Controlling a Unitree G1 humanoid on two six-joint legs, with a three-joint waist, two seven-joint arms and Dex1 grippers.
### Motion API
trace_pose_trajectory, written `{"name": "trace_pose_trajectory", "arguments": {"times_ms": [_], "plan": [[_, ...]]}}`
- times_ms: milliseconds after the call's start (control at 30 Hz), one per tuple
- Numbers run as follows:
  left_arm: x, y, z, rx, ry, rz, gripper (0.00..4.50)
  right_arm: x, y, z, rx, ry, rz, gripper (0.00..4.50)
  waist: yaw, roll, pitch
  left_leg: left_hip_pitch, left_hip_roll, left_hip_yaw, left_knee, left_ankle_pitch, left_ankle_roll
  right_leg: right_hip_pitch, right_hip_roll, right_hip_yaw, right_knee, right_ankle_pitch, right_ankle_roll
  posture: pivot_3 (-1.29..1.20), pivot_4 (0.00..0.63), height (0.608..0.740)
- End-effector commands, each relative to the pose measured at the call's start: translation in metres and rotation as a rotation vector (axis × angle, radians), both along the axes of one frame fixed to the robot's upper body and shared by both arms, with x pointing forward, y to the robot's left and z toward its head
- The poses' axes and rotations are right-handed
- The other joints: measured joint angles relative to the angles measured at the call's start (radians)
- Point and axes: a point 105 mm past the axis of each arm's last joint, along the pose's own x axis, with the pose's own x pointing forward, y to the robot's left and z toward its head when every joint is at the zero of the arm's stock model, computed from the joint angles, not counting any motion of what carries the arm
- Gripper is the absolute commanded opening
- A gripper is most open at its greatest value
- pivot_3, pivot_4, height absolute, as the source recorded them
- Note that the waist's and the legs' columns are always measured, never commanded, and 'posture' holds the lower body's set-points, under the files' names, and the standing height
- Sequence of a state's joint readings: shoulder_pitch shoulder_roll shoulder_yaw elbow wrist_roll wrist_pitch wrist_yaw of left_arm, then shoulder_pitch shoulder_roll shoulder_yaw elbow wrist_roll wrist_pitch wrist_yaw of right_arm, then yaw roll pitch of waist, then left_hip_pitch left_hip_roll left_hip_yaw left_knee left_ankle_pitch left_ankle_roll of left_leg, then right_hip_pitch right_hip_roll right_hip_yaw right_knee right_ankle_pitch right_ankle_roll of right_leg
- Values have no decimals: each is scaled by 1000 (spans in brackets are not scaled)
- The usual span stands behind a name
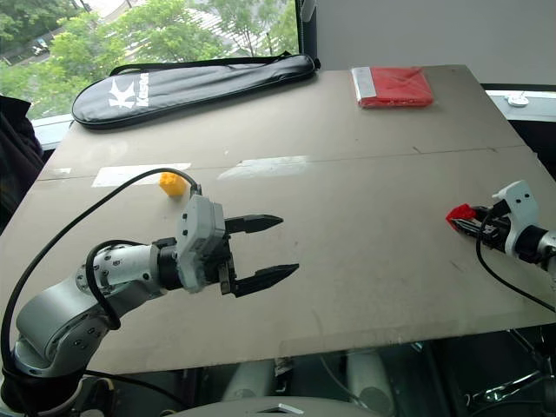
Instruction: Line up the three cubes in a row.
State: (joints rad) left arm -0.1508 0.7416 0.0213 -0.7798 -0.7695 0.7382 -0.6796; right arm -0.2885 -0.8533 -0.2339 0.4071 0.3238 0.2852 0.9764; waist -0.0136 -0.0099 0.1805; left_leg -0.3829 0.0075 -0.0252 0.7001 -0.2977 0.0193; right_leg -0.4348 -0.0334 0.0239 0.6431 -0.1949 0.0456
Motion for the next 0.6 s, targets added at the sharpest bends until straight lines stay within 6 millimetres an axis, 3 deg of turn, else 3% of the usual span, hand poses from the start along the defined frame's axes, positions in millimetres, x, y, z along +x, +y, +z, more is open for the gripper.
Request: {"name": "trace_pose_trajectory", "arguments": {"times_ms": [33,133,400,600], "plan": [[0,2,4,19,-29,-3,4500,-2,7,12,-4,-47,18,1282,0,0,0,0,0,0,0,0,0,0,0,0,0,0,0,0,150,701],[6,6,0,52,-26,21,4500,-4,29,10,7,-66,13,1282,0,0,0,0,0,-1,0,0,0,0,1,-1,0,0,0,0,150,701],[25,32,-5,107,-35,52,4500,13,125,24,138,-159,-202,1282,-6,-1,0,1,1,-1,0,0,-1,-1,2,0,4,0,0,0,150,701],[40,48,-10,161,-73,35,4500,19,163,18,98,-118,-263,1282,5,-1,0,-4,1,-3,0,1,-1,-5,1,-2,4,0,-1,0,150,701]]}}
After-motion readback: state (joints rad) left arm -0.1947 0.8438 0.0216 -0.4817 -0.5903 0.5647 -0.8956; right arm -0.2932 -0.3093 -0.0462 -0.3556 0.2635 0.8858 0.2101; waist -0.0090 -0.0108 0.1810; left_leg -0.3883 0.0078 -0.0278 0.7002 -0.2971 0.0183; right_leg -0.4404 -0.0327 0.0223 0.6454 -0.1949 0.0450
